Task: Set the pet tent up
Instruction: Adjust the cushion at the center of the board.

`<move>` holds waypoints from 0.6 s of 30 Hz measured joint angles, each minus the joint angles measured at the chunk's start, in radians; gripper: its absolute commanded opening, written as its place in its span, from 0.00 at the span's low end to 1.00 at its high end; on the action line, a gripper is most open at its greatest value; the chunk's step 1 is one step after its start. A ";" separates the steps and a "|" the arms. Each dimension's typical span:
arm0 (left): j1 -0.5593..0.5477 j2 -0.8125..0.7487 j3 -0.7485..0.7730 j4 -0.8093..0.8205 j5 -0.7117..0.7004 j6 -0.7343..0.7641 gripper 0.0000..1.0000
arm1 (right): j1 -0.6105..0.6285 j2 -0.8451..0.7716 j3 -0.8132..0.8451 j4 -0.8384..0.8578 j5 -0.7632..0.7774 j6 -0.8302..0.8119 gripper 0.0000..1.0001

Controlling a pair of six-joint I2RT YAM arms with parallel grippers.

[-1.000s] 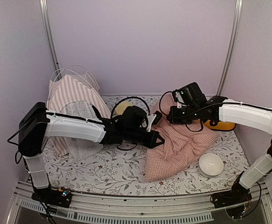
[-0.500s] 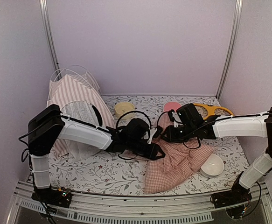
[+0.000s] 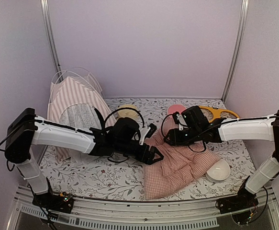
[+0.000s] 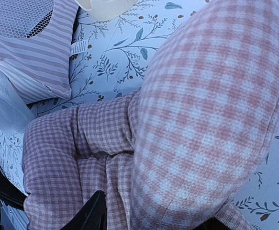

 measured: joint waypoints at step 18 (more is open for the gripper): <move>0.027 -0.200 -0.132 -0.107 -0.040 0.051 0.81 | 0.000 0.007 0.024 -0.046 -0.030 -0.041 0.95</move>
